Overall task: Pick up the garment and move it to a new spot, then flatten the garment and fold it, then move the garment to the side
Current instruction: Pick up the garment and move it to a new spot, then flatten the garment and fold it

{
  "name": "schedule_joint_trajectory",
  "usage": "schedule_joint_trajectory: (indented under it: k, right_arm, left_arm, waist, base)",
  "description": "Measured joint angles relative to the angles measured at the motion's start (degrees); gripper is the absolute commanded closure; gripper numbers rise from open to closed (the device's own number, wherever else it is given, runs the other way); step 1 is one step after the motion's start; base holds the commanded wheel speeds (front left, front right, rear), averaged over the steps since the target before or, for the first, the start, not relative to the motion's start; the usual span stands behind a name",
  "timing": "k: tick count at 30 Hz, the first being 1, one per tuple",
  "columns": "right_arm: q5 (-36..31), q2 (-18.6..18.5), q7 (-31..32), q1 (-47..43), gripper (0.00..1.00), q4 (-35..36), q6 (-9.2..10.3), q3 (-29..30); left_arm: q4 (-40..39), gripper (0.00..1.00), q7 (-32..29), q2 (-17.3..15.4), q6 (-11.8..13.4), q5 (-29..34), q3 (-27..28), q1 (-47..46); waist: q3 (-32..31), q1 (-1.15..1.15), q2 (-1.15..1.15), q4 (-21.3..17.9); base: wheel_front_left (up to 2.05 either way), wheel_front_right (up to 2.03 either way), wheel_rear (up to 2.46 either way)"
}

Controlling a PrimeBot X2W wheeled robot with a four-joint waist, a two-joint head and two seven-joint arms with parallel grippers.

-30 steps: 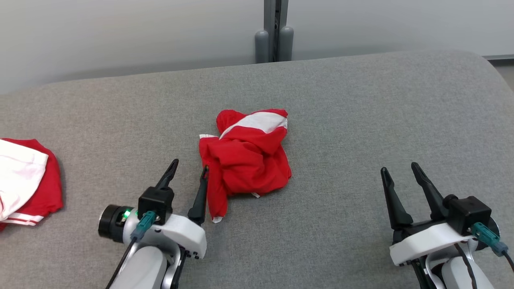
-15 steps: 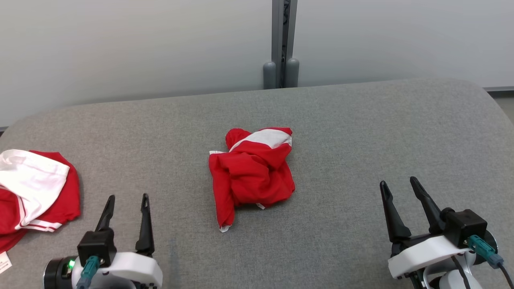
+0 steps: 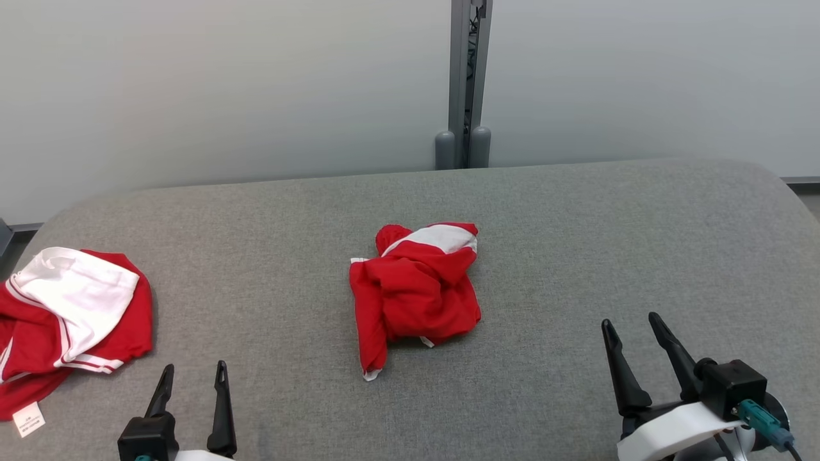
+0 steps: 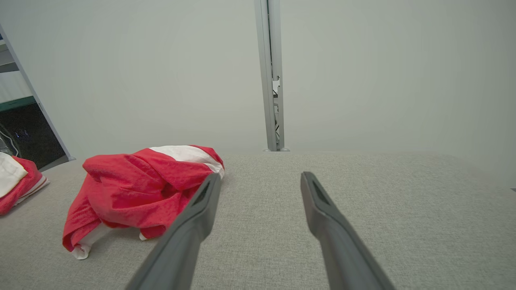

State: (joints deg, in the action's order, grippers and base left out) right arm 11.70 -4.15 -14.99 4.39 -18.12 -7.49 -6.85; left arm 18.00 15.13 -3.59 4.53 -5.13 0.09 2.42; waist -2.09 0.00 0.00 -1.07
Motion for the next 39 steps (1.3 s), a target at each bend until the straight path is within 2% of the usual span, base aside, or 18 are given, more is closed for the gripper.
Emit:
schedule_joint_trajectory:
  k: [12,23,30,39]
  right_arm:
    - [-0.1,0.2,0.0,-0.5,0.0,-0.1,0.0,-0.7]
    - [0.2,-0.2,0.0,0.2,0.0,-0.7,0.0,-2.3]
    - [0.4,-1.0,0.0,4.5,0.0,-2.9,0.0,-3.8]
    - [1.6,-1.8,0.0,13.6,0.0,-7.3,0.0,-2.6]
  left_arm:
    - [-1.4,0.0,0.0,0.6,-0.4,1.0,1.2,1.7]
    - [-1.5,0.0,0.0,0.8,-1.0,0.9,-0.8,0.6]
    - [-1.7,0.0,0.0,0.8,-0.9,-0.5,-3.8,-1.0]
    - [-2.1,0.0,0.0,0.8,-0.3,-2.2,-7.9,-5.6]
  waist:
    - [-0.9,0.0,0.0,0.7]
    - [1.0,0.0,0.0,2.7]
    - [4.2,0.0,0.0,5.4]
    - [11.5,0.0,0.0,9.7]
  base:
    - [0.0,0.0,0.0]
    - [0.0,0.0,0.0]
    - [0.0,0.0,0.0]
    - [0.0,0.0,0.0]
